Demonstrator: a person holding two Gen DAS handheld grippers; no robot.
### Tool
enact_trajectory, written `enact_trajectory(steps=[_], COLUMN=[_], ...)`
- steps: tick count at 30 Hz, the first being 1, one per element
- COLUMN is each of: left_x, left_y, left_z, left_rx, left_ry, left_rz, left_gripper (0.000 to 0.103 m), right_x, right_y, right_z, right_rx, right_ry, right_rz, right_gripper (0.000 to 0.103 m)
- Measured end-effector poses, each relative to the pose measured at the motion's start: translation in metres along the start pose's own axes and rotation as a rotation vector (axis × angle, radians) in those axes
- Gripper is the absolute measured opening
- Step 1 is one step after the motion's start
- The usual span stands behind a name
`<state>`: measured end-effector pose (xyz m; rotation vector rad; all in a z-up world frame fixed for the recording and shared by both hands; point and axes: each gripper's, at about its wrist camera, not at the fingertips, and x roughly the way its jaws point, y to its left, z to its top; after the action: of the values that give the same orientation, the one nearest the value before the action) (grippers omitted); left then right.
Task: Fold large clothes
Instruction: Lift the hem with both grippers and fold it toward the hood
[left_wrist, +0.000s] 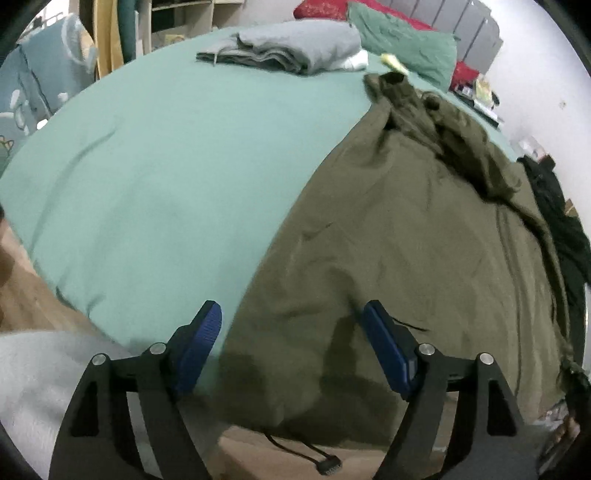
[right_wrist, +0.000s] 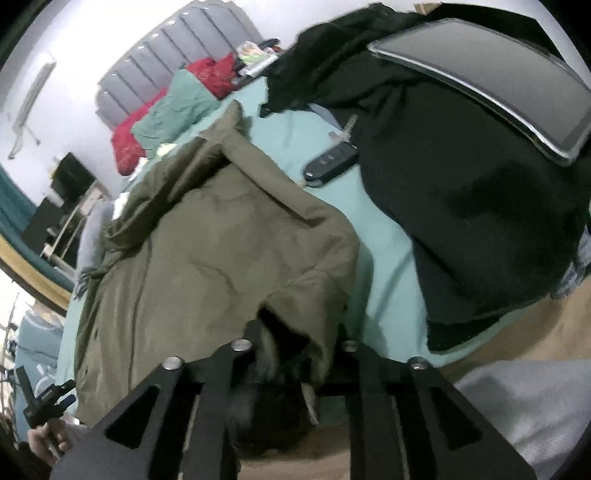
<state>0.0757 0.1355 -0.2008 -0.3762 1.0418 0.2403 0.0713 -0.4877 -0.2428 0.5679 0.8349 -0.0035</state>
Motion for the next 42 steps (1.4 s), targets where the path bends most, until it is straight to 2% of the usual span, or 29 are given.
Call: enact_trajectory(steps=[1, 3, 7, 8, 10, 12, 13, 14, 17, 19, 22, 27, 35, 42], left_x=[0.005, 0.008, 0.005, 0.004, 0.002, 0.002, 0.0, 0.0, -0.005, -0.015, -0.035, -0.053, -0.081, -0.112], left_y=[0.002, -0.001, -0.016, -0.021, -0.03, -0.036, -0.039, -0.04, -0.033, -0.028, -0.024, -0.026, -0.028, -0.023], left_z=[-0.001, -0.002, -0.016, -0.02, -0.029, -0.033, -0.034, -0.034, -0.032, -0.025, -0.024, -0.028, -0.027, -0.024], left_rx=[0.005, 0.036, 0.118, 0.144, 0.194, 0.226, 0.242, 0.249, 0.218, 0.189, 0.183, 0.197, 0.188, 0.165], left_ry=[0.03, 0.023, 0.042, 0.048, 0.047, 0.038, 0.026, 0.022, 0.021, -0.004, -0.055, -0.099, -0.138, -0.152], left_rz=[0.017, 0.076, 0.068, 0.055, 0.055, 0.077, 0.085, 0.093, 0.077, 0.065, 0.09, 0.076, 0.018, -0.046], left_gripper=[0.081, 0.081, 0.081, 0.081, 0.08, 0.068, 0.047, 0.028, 0.009, 0.006, 0.006, 0.006, 0.004, 0.003], right_x=[0.004, 0.009, 0.012, 0.015, 0.022, 0.027, 0.028, 0.03, 0.024, 0.016, -0.002, -0.019, -0.043, -0.066], right_y=[-0.003, -0.006, 0.008, 0.013, 0.019, 0.027, 0.031, 0.034, 0.037, 0.036, 0.042, 0.071, 0.073, 0.069], right_z=[0.001, 0.001, -0.002, -0.004, -0.006, -0.009, -0.01, -0.011, -0.012, -0.012, -0.009, -0.013, -0.014, -0.009], right_rx=[0.012, 0.034, -0.023, -0.046, -0.053, -0.089, -0.118, -0.129, -0.157, -0.156, -0.188, -0.281, -0.23, -0.233], right_ry=[0.013, 0.023, 0.03, 0.04, 0.089, 0.108, 0.119, 0.132, 0.118, 0.09, 0.017, -0.044, -0.086, -0.122], right_rz=[-0.01, -0.002, -0.044, -0.034, 0.039, 0.059, 0.059, 0.069, 0.081, 0.087, 0.058, 0.041, 0.148, 0.185], right_gripper=[0.032, 0.034, 0.039, 0.039, 0.039, 0.027, 0.01, 0.009, 0.005, 0.005, 0.004, 0.004, 0.003, 0.003])
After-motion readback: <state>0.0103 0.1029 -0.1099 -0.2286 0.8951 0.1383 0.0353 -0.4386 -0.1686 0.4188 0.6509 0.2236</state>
